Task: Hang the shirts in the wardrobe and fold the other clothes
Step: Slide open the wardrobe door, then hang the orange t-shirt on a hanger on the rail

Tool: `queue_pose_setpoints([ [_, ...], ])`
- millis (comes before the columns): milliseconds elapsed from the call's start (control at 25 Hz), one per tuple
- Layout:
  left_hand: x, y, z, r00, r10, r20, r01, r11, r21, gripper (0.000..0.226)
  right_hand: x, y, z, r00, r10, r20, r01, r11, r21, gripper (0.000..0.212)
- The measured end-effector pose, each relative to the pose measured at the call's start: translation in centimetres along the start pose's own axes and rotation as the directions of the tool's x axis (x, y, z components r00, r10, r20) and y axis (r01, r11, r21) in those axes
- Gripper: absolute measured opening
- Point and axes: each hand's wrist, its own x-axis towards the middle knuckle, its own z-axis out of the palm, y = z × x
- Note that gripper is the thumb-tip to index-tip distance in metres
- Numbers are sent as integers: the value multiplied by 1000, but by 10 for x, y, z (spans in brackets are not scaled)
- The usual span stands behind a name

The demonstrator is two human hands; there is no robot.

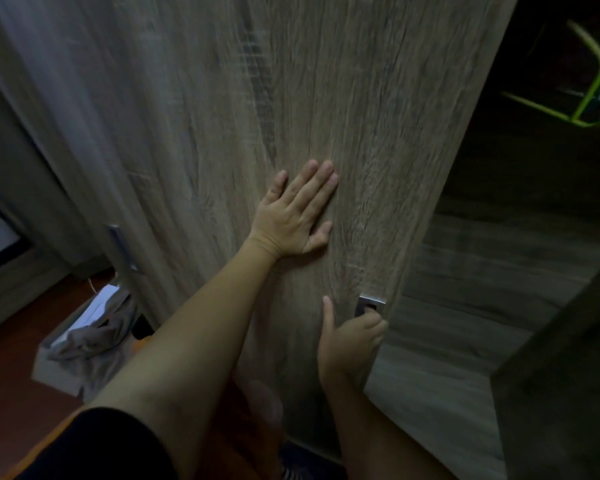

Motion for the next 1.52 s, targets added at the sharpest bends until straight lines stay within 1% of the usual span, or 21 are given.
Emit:
queue_pose_setpoints([
  [80,0,-1,-3,999,-17,43,17,1000,-4,76,2,-2,-3,997,52,61,-52,999,-5,63],
  [200,6,4,-24,982,-63,176,73,996,-53,74,4,3,-16,966,79,244,-59,994,-91,53],
  [320,10,20,-78,912,-171,372,200,979,-40,64,-2,17,-32,919,142,369,-117,989,-90,48],
  [360,5,26,-97,878,-230,420,265,964,-27,63,-4,22,-33,906,113,408,-84,993,-87,44],
  [440,-24,44,-153,763,-379,524,404,912,71,67,-22,27,-33,834,-73,547,92,996,-8,30],
  [520,-65,62,-212,626,-477,617,445,868,220,70,-43,17,-31,731,-258,632,202,966,161,18],
  [600,-109,71,-264,475,-566,673,447,815,370,68,-64,-10,-30,643,-378,666,241,926,292,21],
  [720,-161,76,-323,197,-736,647,452,654,607,68,-90,-59,-20,502,-566,654,340,825,453,26],
  [800,-185,78,-346,73,-752,655,406,622,669,70,-108,-94,-5,318,-607,728,410,781,471,34],
  [880,-202,82,-356,12,-708,706,399,651,646,71,-126,-125,10,111,-536,837,562,729,392,51],
  [920,-207,82,-357,-2,-696,718,418,652,633,71,-133,-136,17,44,-480,876,657,675,336,58],
  [960,-208,82,-356,-19,-695,719,437,641,631,71,-137,-143,22,21,-420,907,736,620,270,62],
  [1040,-210,84,-354,-55,-697,715,474,612,633,69,-141,-148,32,57,-335,941,815,560,150,56],
  [1120,-212,85,-353,-42,-700,713,508,599,619,67,-140,-151,38,108,-354,929,791,596,135,38],
  [1200,-215,85,-353,-29,-692,721,530,601,598,68,-138,-156,39,149,-516,843,670,680,298,27],
  [1280,-208,87,-357,12,-709,705,584,577,571,70,-131,-164,27,167,-712,683,496,659,566,20],
  [1320,-196,83,-358,8,-742,671,665,505,550,70,-126,-166,18,143,-779,611,422,606,674,17],
  [1400,-167,56,-350,-49,-853,520,864,225,451,64,-114,-169,-1,44,-854,518,353,498,792,13],
  [1440,-153,33,-343,-51,-899,434,915,133,382,58,-107,-169,-9,-13,-870,493,343,459,819,12],
  [1480,-146,6,-334,-37,-919,392,929,113,352,56,-101,-168,-15,-59,-872,485,341,439,831,13],
  [1520,-138,-24,-326,-24,-879,477,921,166,352,60,-96,-168,-22,-88,-872,481,342,427,837,14],
])
